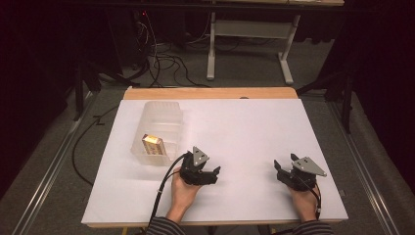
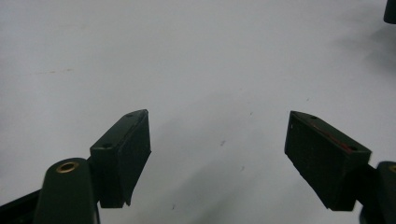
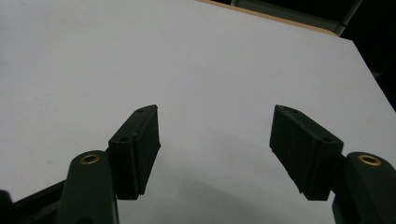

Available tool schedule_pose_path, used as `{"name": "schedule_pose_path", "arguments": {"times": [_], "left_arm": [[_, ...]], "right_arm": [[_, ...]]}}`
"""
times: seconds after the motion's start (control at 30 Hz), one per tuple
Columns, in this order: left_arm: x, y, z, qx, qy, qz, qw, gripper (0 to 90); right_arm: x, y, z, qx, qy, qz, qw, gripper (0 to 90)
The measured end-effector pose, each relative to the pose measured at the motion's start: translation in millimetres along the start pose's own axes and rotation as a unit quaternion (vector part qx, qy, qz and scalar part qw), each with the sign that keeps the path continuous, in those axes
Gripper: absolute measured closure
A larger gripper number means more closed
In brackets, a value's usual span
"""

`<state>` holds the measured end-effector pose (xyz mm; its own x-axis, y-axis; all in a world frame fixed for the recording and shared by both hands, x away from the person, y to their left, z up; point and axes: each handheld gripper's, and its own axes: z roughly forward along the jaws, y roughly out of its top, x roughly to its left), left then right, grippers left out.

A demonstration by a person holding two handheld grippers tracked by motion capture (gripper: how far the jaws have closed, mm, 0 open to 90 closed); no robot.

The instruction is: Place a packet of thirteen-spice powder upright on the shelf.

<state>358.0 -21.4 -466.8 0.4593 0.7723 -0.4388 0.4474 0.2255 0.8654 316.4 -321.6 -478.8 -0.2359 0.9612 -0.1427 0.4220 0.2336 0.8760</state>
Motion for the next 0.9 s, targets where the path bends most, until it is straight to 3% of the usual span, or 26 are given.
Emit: {"name": "schedule_pose_path", "arguments": {"times": [0.9], "left_arm": [[5.3, -4.5, 13.4, -0.038, 0.014, 0.005, 0.9991, 23.9]], "right_arm": [[0.2, 0.0, 0.0, 0.0, -0.001, -0.001, 1.0, 33.7]]}}
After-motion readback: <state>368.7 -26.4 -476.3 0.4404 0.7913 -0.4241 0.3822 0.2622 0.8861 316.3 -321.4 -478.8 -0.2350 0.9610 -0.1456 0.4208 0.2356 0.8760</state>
